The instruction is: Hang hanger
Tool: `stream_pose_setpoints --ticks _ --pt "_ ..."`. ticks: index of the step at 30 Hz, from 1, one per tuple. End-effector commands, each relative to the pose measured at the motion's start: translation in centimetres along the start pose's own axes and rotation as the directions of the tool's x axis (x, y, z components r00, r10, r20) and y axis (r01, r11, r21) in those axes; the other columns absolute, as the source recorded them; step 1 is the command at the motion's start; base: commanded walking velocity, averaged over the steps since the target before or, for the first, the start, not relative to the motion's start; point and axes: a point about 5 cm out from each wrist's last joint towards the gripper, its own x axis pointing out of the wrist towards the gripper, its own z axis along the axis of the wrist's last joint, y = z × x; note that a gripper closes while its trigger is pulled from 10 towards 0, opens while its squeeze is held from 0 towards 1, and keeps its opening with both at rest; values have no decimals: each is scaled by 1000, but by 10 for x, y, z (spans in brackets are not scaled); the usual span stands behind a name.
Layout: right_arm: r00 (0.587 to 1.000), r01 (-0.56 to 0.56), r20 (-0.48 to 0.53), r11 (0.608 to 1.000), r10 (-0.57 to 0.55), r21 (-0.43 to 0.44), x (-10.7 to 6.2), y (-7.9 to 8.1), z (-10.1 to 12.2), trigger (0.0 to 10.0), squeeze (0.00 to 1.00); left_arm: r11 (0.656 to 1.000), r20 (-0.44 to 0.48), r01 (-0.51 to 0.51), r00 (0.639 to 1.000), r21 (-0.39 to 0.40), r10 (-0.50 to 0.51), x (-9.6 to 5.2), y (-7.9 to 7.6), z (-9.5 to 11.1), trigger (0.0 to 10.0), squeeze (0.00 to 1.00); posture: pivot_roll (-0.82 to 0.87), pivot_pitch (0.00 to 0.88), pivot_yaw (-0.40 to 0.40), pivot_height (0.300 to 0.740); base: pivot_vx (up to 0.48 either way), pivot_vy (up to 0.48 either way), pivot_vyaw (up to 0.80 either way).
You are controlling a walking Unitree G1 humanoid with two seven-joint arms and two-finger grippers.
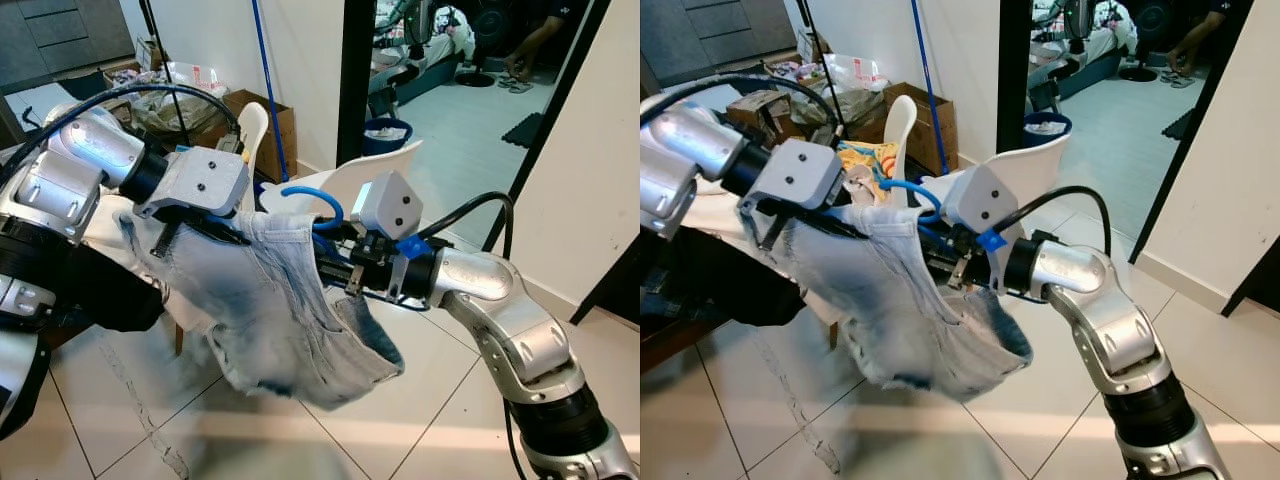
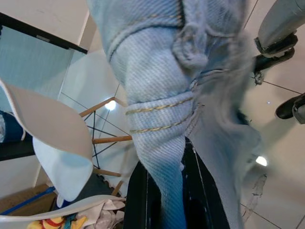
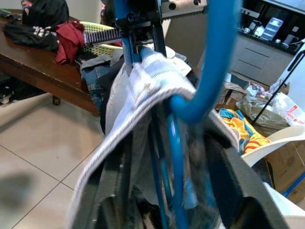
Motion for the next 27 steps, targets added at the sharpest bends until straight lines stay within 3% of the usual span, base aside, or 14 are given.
stream_pose_setpoints --ticks 1,5,7,9,11,14,15,17,18,20,22,23,24,27 --pt "1000 0 8 1000 0 -8 -2 0 3 10000 1000 1000 8 -23 1000 20 23 -8 4 4 0 0 8 42 42 740 0 0 0" --pt "980 160 -112 985 -166 -61 -57 -36 -8 10000 1000 990 24 -134 991 -32 135 -30 10 -4 0 0 -5 47 34 740 0 0 0" --pt "970 205 -121 977 -212 -63 -68 -43 -9 10000 1000 989 34 -144 989 -41 146 -33 10 -4 0 0 -6 47 34 740 0 0 0" --pt "970 205 -121 977 -212 -63 -68 -43 -9 10000 1000 989 34 -144 989 -41 146 -33 10 -4 0 0 -6 47 34 740 0 0 0" --pt "946 292 -131 955 -296 -48 -94 -54 -9 10000 1000 986 60 -161 985 -51 164 -40 9 -4 0 0 -5 50 28 740 0 0 0" --pt "943 314 -118 950 -312 -8 -106 -54 -10 10000 1000 984 75 -167 982 -54 171 -45 10 -3 0 0 -5 51 27 740 0 0 0" --pt "953 292 -99 955 -286 46 -116 -49 -11 10000 1000 983 98 -173 979 -57 177 -49 10 0 0 0 -4 52 26 740 0 0 0" --pt "953 292 -99 955 -286 46 -116 -49 -11 10000 1000 983 98 -173 979 -57 177 -49 10 0 0 0 -4 52 26 740 0 0 0" --pt "974 223 -74 968 -216 113 -120 -37 -12 10000 1000 981 128 -184 973 -56 190 -54 12 4 0 0 -3 54 26 740 0 0 0" --pt "974 223 -74 968 -216 113 -120 -37 -12 10000 1000 981 128 -184 973 -56 190 -54 12 4 0 0 -3 54 26 740 0 0 0" --pt "999 -29 -15 962 34 271 -118 1 -17 10000 1000 974 184 -220 957 -50 226 -63 20 13 0 0 2 54 24 740 0 0 0" --pt "999 -29 -15 962 34 271 -118 1 -17 10000 1000 974 184 -220 957 -50 226 -63 20 13 0 0 2 54 24 740 0 0 0" --pt "993 -118 9 938 122 325 -117 16 -19 10000 702 971 196 -237 951 -44 241 -66 24 16 0 0 3 53 26 740 0 0 0" --pt "986 -163 21 921 166 353 -116 23 -21 10000 702 968 200 -246 947 -40 249 -68 26 17 0 0 3 53 26 740 0 0 0"
